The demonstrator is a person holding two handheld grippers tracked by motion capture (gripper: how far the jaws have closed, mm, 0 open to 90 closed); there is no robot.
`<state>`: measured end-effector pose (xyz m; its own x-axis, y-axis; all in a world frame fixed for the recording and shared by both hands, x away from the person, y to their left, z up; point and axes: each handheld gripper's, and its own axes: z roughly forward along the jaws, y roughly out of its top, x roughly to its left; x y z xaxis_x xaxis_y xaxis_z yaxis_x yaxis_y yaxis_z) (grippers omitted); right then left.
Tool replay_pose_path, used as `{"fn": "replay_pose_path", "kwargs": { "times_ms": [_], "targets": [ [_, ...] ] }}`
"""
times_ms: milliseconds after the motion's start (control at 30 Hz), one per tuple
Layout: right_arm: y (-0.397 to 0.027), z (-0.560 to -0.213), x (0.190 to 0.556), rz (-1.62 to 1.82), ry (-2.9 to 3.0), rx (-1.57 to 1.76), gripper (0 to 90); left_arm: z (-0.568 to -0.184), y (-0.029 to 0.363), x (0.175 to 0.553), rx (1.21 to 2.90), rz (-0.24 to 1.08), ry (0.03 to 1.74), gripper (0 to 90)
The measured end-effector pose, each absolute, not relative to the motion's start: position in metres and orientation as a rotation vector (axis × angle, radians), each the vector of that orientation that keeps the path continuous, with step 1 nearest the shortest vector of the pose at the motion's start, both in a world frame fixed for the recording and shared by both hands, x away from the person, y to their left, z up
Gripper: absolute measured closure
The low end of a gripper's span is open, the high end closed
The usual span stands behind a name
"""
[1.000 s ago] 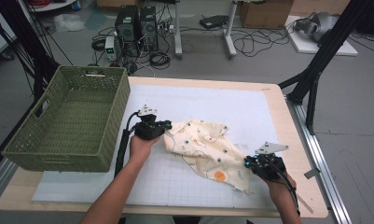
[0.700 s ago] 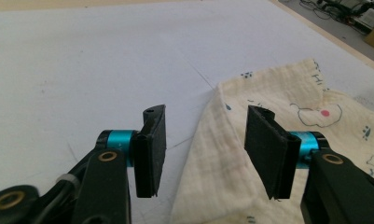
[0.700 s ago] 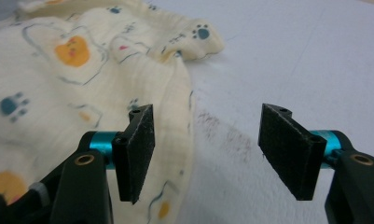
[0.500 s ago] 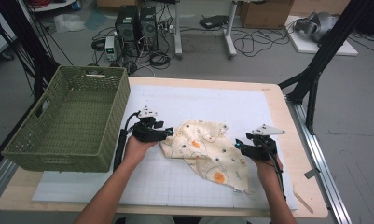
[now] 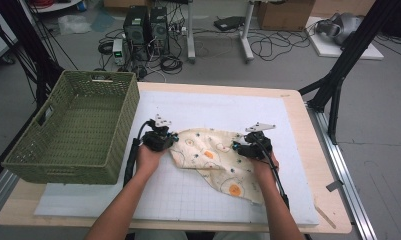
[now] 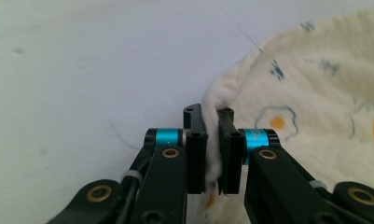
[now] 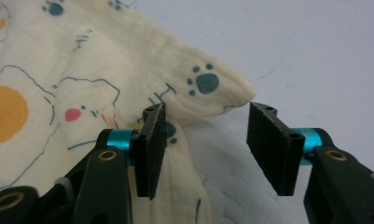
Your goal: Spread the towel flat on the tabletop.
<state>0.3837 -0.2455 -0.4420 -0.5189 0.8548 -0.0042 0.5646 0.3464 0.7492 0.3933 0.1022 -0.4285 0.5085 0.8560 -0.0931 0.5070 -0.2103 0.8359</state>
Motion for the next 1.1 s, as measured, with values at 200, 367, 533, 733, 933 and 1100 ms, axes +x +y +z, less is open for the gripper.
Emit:
{"fn": "replay_pose_path", "kwargs": {
  "times_ms": [200,367,533,733,933,1100],
  "targets": [
    [-0.235,-0.448,0.389,1.073,2.318,1.17,85.0,-0.427,0.112,0.399,1.804,0.514,1.151,83.9],
    [-0.241,-0.441,0.393,0.974,2.272,1.113,86.6,-0.432,0.105,0.403,1.796,0.485,1.147,82.0],
    [-0.274,-0.435,0.398,0.918,2.067,1.257,86.9,-0.43,0.102,0.402,1.759,0.49,1.153,55.2],
    [-0.301,-0.433,0.397,0.89,1.934,1.425,71.3,-0.432,0.104,0.4,1.827,0.382,1.122,50.0],
    [-0.309,-0.425,0.382,1.007,1.938,1.429,44.9,-0.438,0.085,0.397,1.918,0.33,1.079,52.5],
    [-0.315,-0.421,0.359,1.035,1.98,1.371,39.3,-0.448,0.067,0.397,1.988,0.311,1.038,50.2]
  ]
}}
